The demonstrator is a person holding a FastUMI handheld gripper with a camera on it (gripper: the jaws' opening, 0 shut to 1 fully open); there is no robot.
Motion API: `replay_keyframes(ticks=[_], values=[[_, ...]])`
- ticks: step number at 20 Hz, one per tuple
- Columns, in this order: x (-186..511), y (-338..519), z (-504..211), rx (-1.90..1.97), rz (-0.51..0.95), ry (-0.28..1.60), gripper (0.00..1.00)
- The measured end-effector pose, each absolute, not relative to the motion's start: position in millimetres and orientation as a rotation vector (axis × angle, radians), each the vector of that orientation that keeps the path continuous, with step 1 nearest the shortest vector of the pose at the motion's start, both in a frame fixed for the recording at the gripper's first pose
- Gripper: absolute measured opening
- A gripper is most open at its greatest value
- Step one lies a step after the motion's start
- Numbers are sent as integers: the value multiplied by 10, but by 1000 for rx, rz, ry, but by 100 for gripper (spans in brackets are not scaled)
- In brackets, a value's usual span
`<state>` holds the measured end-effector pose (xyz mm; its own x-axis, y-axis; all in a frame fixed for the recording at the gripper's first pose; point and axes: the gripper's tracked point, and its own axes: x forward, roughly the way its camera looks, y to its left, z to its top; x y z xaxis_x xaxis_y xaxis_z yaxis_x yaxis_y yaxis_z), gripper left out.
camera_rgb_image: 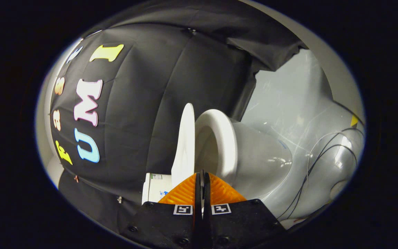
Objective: Open the toilet lid.
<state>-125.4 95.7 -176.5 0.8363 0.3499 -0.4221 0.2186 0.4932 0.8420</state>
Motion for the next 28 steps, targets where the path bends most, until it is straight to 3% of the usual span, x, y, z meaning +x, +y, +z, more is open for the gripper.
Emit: replay_keyframes(ticks=[8, 28], values=[[-1260, 1261, -1104, 837, 118, 548, 5], [-1408, 2584, 248, 276, 25, 315, 6]])
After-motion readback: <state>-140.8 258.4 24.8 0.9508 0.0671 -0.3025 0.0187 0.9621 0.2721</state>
